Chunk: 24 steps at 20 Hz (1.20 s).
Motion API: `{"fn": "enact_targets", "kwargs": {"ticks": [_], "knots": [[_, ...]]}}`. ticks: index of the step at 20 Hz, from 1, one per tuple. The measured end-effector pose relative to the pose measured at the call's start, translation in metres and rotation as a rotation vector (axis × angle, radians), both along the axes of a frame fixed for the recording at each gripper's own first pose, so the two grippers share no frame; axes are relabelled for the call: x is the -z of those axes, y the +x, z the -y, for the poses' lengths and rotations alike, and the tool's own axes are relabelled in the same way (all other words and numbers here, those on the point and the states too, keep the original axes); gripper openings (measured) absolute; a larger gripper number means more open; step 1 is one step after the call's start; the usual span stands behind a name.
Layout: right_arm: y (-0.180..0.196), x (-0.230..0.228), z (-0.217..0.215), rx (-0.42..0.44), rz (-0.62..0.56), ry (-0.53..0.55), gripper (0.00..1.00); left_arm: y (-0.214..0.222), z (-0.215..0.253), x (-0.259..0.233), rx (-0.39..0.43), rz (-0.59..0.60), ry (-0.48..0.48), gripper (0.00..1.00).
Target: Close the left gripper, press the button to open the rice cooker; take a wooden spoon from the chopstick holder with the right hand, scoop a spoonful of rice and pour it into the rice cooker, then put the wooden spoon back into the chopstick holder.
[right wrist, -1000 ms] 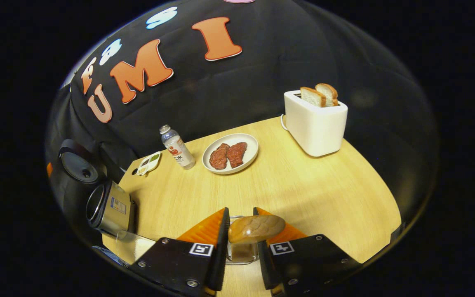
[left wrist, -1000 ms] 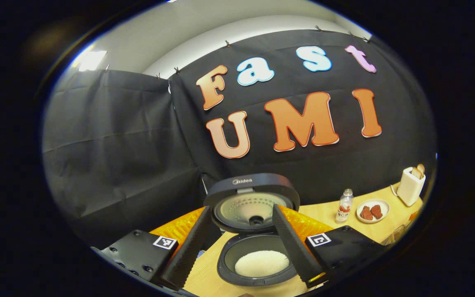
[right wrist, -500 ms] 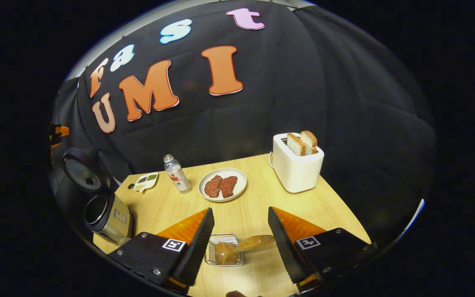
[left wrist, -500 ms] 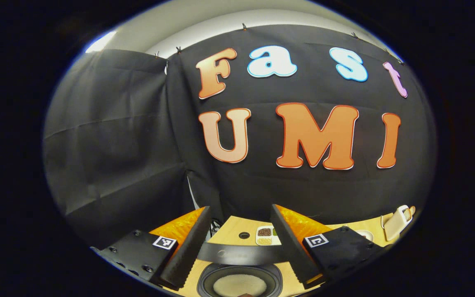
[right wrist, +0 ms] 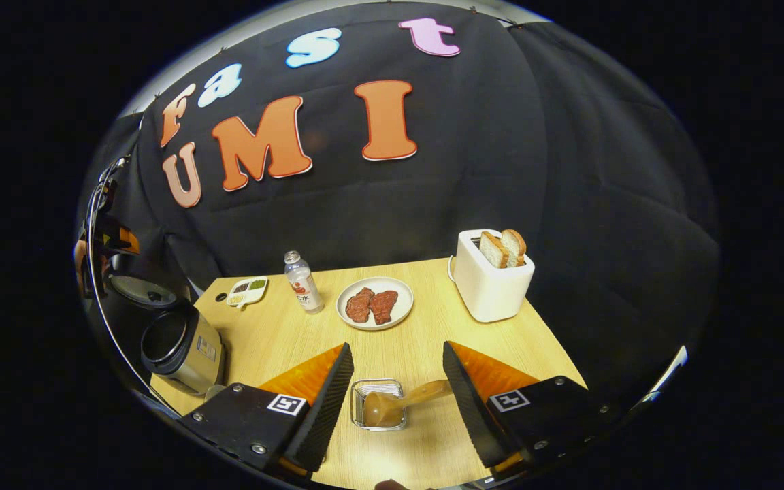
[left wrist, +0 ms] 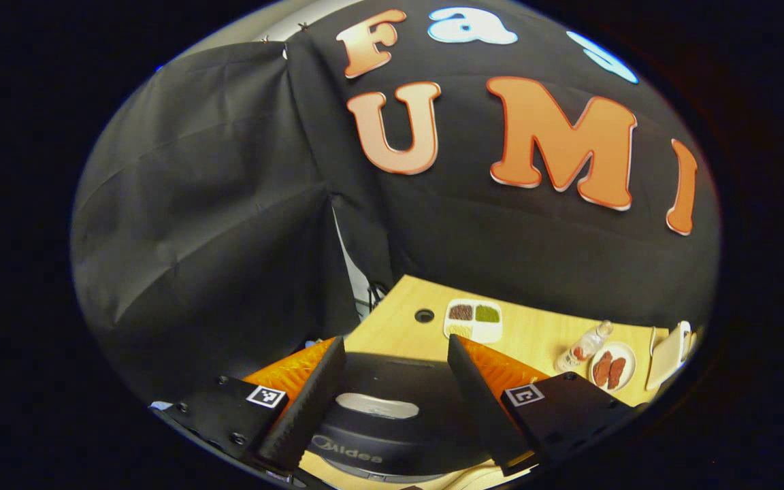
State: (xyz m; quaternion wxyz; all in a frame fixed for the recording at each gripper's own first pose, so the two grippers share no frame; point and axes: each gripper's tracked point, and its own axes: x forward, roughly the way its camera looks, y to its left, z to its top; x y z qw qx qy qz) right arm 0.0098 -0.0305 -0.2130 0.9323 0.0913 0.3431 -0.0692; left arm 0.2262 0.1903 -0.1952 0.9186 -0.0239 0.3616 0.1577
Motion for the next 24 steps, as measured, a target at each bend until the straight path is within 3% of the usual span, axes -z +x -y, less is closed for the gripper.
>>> {"fn": "enact_targets", "kwargs": {"ticks": [2,6,14,16,22,24], "knots": [[0.003,0.0,-0.013,-0.027,-0.007,0.002,0.83,-0.03,0.005,0.026,0.013,-0.075,-0.007,1.0],[0.013,0.001,-0.039,-0.072,-0.008,0.027,0.83,-0.062,0.011,0.049,0.063,-0.109,-0.035,0.98],[0.023,-0.006,-0.071,-0.14,0.013,0.05,0.84,-0.11,0.019,0.121,0.022,-0.392,-0.221,1.0],[0.024,-0.009,-0.072,-0.148,0.018,0.046,0.83,-0.103,0.018,0.129,0.031,-0.41,-0.214,0.99],[0.029,-0.03,-0.082,-0.175,0.073,0.017,0.83,-0.082,0.028,0.116,0.041,-0.216,-0.135,0.99],[0.033,-0.043,-0.081,-0.175,0.113,-0.013,0.83,-0.089,0.041,0.109,0.07,-0.151,-0.151,0.98]]}}
